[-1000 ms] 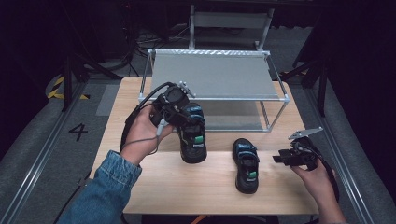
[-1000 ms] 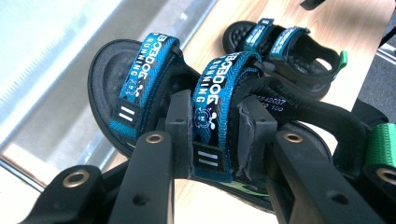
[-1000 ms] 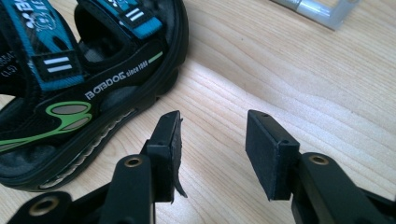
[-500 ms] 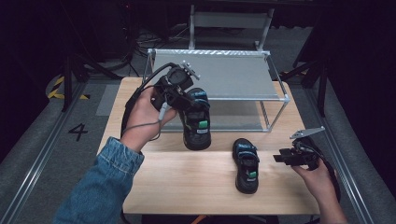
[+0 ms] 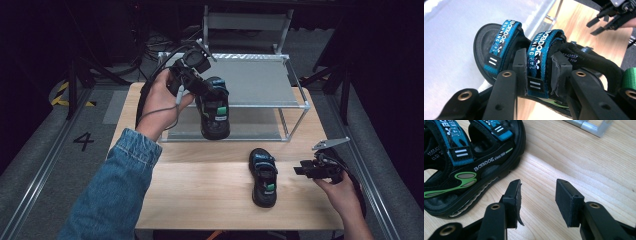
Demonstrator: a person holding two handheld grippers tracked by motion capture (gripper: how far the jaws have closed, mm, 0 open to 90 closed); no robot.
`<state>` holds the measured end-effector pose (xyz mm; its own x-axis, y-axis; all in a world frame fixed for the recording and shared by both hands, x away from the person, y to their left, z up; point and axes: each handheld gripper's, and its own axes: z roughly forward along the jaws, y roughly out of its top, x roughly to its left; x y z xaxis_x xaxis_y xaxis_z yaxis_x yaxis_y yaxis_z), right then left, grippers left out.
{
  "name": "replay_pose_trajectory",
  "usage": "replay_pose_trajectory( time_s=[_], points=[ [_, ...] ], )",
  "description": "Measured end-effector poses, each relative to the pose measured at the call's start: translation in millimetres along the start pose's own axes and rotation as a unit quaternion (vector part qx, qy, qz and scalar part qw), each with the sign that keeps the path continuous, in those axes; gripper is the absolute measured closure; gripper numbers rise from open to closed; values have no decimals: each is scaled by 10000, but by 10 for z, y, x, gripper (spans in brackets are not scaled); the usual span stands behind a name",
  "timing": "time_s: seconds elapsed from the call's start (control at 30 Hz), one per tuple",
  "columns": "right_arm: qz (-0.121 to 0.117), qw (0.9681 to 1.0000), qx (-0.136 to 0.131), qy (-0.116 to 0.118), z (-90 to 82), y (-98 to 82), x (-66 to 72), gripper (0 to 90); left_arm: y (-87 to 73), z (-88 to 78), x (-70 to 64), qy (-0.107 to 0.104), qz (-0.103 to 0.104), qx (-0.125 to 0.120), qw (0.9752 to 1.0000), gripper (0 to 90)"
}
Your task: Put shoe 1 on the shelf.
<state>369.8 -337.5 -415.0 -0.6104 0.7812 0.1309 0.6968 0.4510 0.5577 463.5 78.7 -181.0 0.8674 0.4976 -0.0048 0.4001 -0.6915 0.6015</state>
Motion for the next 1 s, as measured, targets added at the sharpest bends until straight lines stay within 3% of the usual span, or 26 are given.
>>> replay_pose_trajectory(
  time_s=[0.3,0.53,0.77,1.0],
  points=[
    [71,10000,-29,-29,-43,-62,-26,561,175,129,273,63,28,15,10000,704],
    [161,9999,-20,-27,-61,-137,-59,561,271,277,433,-184,16,4,9998,705],
    [236,9997,-37,-56,-105,-203,-75,560,382,419,568,-103,114,73,9999,705],
    [254,9997,-32,-57,-98,-251,-101,559,403,533,726,-59,23,199,9998,705]
  ],
)
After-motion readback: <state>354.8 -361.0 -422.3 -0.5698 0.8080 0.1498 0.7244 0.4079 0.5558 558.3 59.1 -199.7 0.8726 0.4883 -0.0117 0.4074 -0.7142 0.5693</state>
